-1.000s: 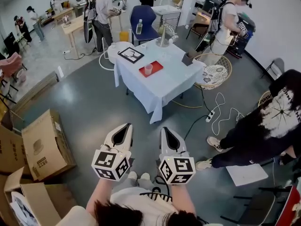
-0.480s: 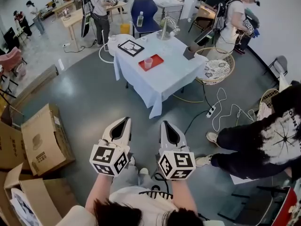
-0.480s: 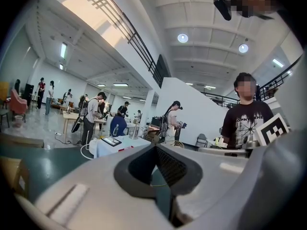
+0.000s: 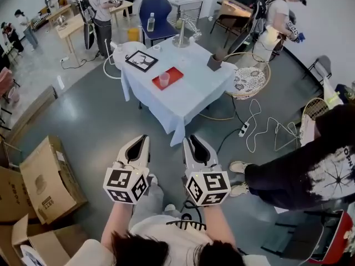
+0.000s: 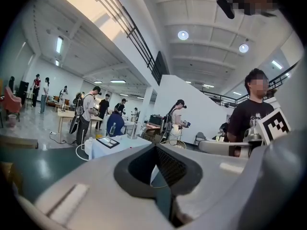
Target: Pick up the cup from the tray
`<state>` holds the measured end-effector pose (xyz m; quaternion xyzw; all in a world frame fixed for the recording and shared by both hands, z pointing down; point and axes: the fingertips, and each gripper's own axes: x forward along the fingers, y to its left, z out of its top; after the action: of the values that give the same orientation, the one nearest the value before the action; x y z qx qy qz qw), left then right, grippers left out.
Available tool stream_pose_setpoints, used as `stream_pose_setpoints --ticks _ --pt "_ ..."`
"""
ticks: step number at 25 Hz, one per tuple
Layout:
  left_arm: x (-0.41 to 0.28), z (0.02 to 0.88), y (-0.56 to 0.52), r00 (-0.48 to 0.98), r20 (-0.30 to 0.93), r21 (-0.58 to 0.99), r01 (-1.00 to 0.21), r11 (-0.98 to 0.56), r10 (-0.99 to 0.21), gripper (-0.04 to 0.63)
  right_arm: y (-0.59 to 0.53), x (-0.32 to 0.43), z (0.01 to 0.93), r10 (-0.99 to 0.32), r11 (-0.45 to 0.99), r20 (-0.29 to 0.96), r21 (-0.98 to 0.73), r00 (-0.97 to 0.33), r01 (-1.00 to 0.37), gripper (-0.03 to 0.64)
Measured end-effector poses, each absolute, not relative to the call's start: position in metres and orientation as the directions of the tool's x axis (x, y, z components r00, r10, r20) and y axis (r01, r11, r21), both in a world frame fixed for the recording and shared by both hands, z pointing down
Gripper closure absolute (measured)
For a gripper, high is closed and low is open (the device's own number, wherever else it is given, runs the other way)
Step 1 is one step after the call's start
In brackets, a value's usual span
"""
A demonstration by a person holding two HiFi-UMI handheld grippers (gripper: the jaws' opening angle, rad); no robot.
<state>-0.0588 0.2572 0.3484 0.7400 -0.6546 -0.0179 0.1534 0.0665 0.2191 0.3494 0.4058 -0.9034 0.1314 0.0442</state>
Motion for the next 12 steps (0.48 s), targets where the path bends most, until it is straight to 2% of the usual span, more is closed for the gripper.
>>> stream_pose_setpoints --ticks 12 --pt "-0.115 0.355 0.151 0.209 0.212 0.26 -0.954 -0.151 -0.955 0.595 0.126 0.001 0.355 -0.716 0.632 0.225 -0.193 -0.661 -0.75 0.48"
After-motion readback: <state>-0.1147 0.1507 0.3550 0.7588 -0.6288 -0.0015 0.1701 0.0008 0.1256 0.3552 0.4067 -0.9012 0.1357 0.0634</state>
